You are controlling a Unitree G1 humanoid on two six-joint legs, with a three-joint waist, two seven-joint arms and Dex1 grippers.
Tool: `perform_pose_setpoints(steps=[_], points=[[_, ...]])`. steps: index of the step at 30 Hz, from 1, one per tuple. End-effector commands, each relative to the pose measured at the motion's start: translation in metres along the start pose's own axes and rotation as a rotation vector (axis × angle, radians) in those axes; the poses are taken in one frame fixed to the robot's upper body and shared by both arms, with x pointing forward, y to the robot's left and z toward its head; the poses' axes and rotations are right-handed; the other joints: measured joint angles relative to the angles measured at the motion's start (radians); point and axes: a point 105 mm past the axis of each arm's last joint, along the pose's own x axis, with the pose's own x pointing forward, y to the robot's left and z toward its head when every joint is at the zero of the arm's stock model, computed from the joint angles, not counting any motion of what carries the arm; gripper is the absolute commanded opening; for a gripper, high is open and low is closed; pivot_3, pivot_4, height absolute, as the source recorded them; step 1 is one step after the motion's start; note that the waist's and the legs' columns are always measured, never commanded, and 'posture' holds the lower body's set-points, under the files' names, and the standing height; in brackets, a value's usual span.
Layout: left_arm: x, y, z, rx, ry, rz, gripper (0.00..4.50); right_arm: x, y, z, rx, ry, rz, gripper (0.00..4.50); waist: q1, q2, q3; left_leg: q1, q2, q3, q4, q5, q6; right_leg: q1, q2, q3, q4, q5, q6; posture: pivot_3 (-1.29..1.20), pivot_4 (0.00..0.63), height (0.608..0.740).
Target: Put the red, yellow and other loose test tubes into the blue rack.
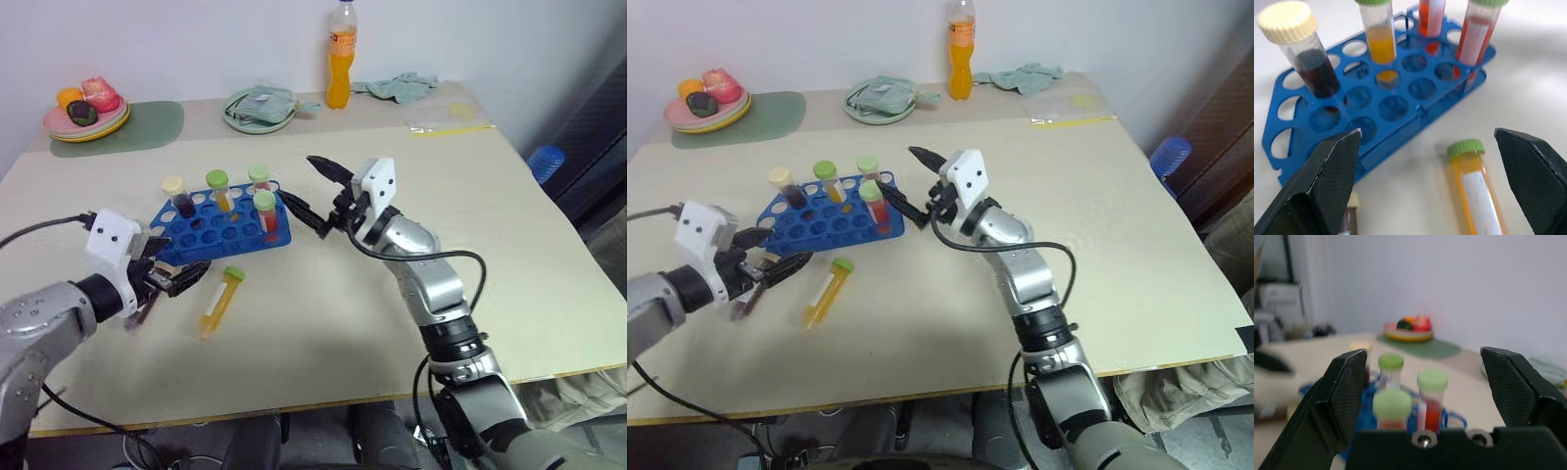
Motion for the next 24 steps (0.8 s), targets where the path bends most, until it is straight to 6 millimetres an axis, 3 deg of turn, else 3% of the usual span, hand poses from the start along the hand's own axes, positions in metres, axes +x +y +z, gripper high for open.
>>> perform_pose_setpoints(steps=[1,8,14,19,24], points=[[0.002,-0.007,-0.023,-0.046,0.308,-0.018,4.50,-0.018,0.017,0.011,-0.044,0.028,0.161,4.10,-0.001,0.000,0.000,0.000,0.000,0.000,0.000,0.000,0.000,0.000,0.000,0.000,0.000,0.000,0.000,0.00,0.150,0.740],[0.025,-0.027,-0.025,-0.040,0.431,-0.105,4.50,-0.062,0.041,0.002,-0.021,0.192,0.367,4.10,-0.005,0.000,0.000,0.000,0.001,0.000,0.000,0.000,0.000,0.000,0.001,0.000,0.000,0.000,0.000,0.00,0.150,0.740],[0.048,-0.029,-0.040,-0.087,0.508,-0.025,4.50,-0.069,0.049,-0.001,-0.012,0.228,0.400,4.10,0.002,-0.001,0.000,0.000,0.000,-0.001,0.001,0.000,0.000,0.000,0.000,0.000,0.000,0.000,0.000,0.00,0.150,0.740],[0.064,-0.041,-0.041,-0.116,0.512,-0.019,4.50,-0.066,0.053,-0.004,-0.004,0.224,0.394,4.10,0.024,-0.001,0.000,0.000,0.000,0.000,0.002,0.000,0.000,0.000,-0.001,0.001,0.001,0.000,0.000,0.00,0.150,0.740],[0.070,-0.049,-0.040,-0.114,0.515,-0.017,2.31,-0.062,0.058,-0.004,0.007,0.209,0.394,4.15,0.032,-0.001,0.000,0.000,-0.003,0.000,0.003,0.000,0.000,0.002,-0.004,0.000,0.000,0.000,0.001,0.00,0.150,0.740]])
